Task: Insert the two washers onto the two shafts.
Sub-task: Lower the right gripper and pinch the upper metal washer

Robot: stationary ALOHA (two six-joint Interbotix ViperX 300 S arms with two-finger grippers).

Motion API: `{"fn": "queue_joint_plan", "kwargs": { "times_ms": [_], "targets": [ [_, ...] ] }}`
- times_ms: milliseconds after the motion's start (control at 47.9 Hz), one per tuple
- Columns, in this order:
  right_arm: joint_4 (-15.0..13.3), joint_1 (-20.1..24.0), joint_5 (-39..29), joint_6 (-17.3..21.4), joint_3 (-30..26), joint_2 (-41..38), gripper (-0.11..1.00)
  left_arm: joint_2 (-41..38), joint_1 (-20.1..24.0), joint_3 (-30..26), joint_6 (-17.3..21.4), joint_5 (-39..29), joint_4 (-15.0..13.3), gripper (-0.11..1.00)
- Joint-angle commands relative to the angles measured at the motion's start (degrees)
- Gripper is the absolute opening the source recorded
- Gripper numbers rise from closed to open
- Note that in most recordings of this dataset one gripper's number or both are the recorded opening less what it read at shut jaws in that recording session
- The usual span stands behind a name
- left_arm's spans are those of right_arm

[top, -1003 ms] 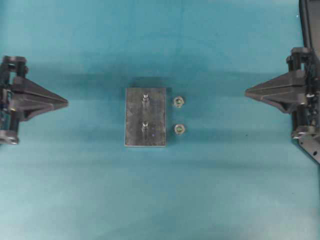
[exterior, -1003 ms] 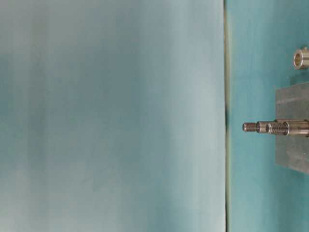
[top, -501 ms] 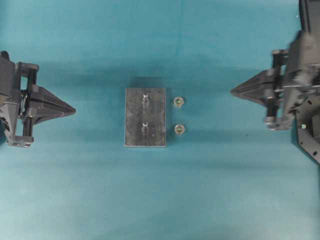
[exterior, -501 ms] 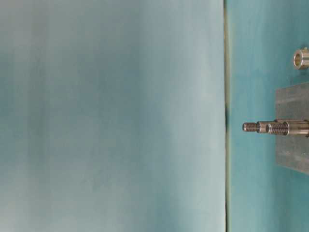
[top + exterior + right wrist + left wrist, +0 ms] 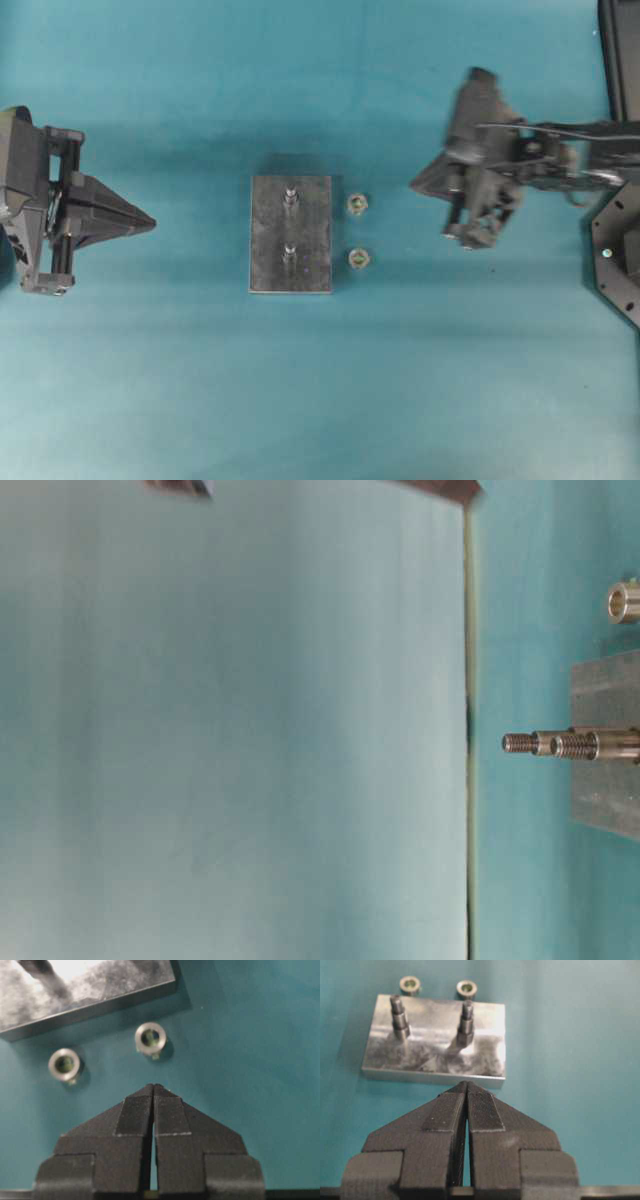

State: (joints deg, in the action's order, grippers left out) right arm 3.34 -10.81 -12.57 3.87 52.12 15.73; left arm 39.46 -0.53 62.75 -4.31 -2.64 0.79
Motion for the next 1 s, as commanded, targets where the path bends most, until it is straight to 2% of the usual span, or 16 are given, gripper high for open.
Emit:
{"fn": "queue_joint_plan", "kwargs": {
  "times_ms": [0,84,167,376,418,585,982],
  "targets": [
    [-0.2,-0.1,-0.5,-0.8,-4.0,-3.9,0.01,0.2,0.0,-1.5,0.1,0.3,0.2,0.0],
    [-0.2,0.2,-0.8,-1.7,-6.2,-7.4,0.04,0.3,0.0,-1.6,0.1,0.3,0.2,0.0],
    [-0.2,0.5,-0.9,-2.1,-8.3,-10.9,0.15,0.2,-0.2,-1.8,0.0,0.3,0.2,0.0],
    [-0.5,0.9,-3.8,-2.2,-12.6,-18.3,0.75,0.0,-0.6,-2.3,0.0,0.2,0.2,0.0],
    [-0.9,0.9,-4.0,-2.2,-13.1,-19.1,0.85,0.0,-0.7,-2.3,0.0,0.2,0.2,0.0],
    [-2.4,0.3,-4.3,-2.1,-14.5,-21.1,0.81,0.0,-1.0,-2.6,0.0,0.3,0.2,0.0],
    [-2.5,-0.4,-4.1,-2.1,-16.5,-24.8,0.8,0.0,-1.1,-2.4,0.0,0.2,0.2,0.0]
  ]
}}
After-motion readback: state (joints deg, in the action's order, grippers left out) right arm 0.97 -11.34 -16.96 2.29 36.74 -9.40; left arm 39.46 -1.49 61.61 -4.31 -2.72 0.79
